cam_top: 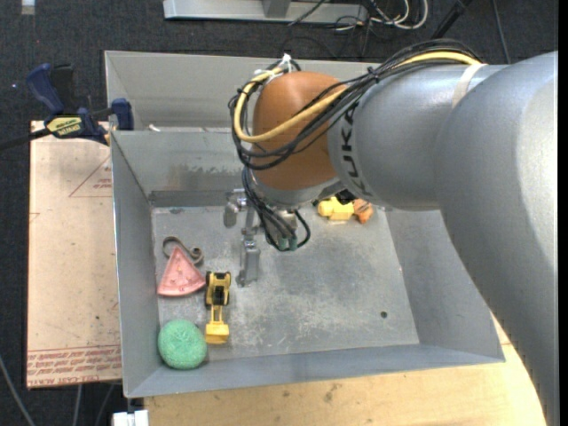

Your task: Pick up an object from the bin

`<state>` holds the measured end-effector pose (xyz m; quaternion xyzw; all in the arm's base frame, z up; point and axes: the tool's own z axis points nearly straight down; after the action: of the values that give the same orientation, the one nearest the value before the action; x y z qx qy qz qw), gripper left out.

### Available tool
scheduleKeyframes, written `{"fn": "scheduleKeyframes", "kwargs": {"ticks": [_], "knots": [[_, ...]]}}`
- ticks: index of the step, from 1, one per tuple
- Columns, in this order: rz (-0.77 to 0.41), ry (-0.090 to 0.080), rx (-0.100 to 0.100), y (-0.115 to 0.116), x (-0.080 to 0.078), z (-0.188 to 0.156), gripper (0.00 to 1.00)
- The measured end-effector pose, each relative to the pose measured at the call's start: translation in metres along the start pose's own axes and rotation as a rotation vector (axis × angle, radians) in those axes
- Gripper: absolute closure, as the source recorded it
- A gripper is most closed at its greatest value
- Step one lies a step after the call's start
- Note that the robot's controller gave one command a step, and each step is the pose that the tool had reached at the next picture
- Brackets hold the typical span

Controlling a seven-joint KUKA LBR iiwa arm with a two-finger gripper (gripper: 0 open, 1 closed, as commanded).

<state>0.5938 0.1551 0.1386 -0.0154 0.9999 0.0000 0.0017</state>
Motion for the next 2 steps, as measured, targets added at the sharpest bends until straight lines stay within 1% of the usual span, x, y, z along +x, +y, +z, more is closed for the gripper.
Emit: {"fn": "scheduleKeyframes", "kwargs": {"ticks": [1, 2], "knots": [[-0.133, 0.002, -0.004, 0.022, 0.027, 0.029, 0.00], [-0.194, 0.002, -0.003, 0.028, 0.064, 0.053, 1.00]]}}
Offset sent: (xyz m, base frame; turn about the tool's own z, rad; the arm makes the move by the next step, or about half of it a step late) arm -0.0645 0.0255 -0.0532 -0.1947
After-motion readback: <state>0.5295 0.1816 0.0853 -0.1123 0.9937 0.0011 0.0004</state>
